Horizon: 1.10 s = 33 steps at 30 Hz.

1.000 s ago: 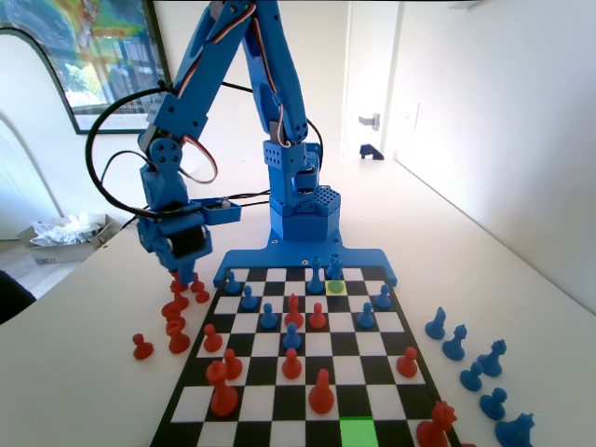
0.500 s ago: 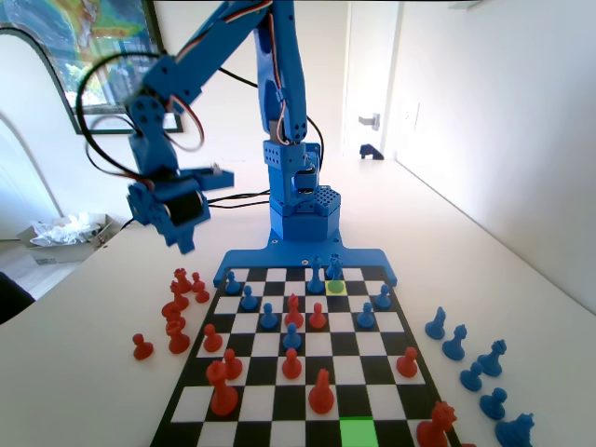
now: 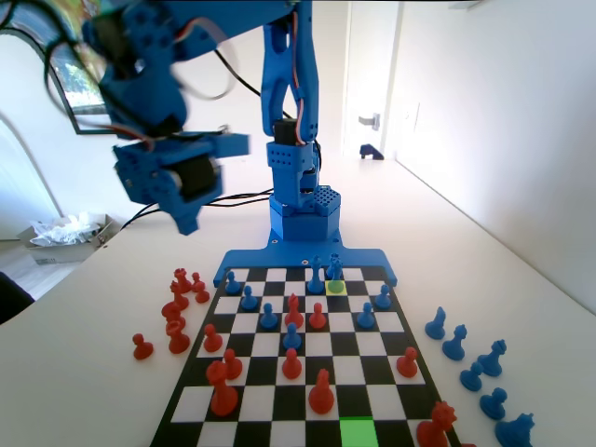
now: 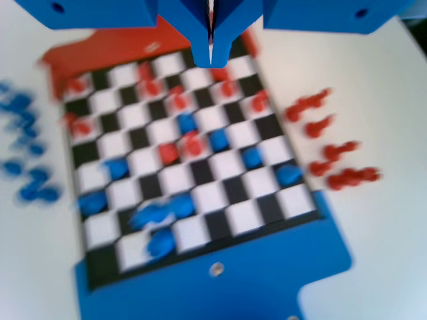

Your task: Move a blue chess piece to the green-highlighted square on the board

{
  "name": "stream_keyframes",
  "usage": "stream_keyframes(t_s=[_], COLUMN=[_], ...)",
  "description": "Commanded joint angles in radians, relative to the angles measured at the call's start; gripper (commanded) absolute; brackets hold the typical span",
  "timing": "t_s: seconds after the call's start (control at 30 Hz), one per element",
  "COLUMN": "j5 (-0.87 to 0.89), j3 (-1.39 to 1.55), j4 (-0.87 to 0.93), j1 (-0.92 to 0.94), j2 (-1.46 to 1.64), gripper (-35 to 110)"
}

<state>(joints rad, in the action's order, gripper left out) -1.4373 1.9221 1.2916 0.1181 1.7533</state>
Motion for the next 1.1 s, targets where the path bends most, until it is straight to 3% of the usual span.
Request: stream_keyframes(t_s=[0.0, 0.37, 0.53, 0.77, 1.07], j5=[0.060, 0.175, 0.252, 0.557, 0.669], j3=[0.075, 0.368, 0.436, 0.480, 0.621], j4=[-0.028, -0.218, -0.313, -0.396, -0.469], j1=[-0.124, -0.362, -0.356, -0.296, -0.344], j2=[0.117, 0.229, 0.250, 0.285, 0.302], gripper=[1, 1, 1, 1, 1])
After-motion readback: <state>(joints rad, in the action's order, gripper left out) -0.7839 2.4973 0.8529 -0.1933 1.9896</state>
